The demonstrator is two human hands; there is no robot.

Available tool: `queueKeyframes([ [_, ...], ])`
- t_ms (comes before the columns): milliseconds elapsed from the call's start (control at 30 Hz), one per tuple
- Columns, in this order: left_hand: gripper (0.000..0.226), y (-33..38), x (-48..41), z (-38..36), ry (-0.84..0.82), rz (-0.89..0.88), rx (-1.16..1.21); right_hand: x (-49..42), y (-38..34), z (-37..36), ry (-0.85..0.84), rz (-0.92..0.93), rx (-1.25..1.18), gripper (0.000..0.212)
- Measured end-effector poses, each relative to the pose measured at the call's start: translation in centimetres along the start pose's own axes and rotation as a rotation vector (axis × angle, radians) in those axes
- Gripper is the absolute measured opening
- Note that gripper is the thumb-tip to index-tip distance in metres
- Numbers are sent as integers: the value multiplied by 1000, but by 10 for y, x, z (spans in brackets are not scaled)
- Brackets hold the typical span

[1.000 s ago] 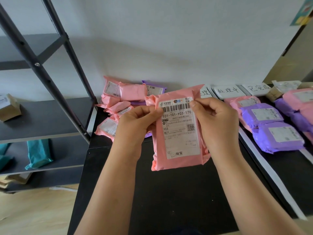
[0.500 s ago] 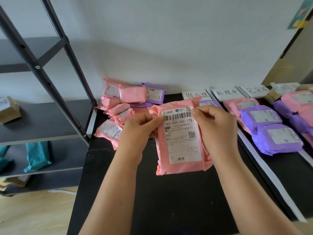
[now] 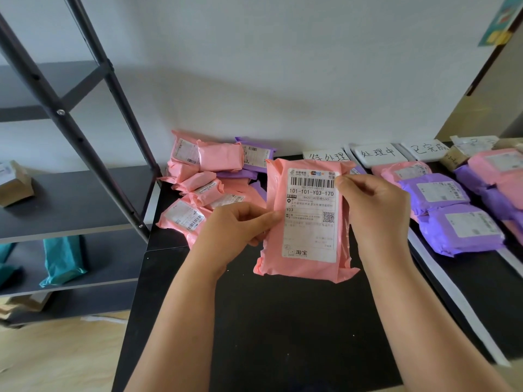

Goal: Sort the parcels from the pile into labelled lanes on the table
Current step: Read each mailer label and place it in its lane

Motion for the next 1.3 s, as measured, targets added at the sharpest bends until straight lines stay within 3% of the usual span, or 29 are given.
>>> queueKeyframes([
  [300, 10, -2, 0, -7, 60, -13, 78, -2, 9, 0, -5, -9, 85, 16],
  [533, 5, -10, -11, -4, 221, 88, 165, 2, 20, -6, -186, -71, 347, 28],
  [733, 7, -21, -18, -5, 262, 185, 246, 1, 25, -8, -298, -123, 438, 35],
  [933, 7, -23, -22, -11, 259, 227, 297, 4, 31, -12, -389, -168, 439, 28],
  [1300, 5, -27, -21, -24, 266, 250, 306, 4, 40, -1, -406, -212, 426, 21],
])
Point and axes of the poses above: each hand's wrist, its own x-axis away from the middle knuckle, its own z-axis out of the back of the hand, y = z × x, the point moved 3 cm from there along -x, towards the middle knuckle, and after that the axes turned 5 degrees about -x, right-handed, at the moved point
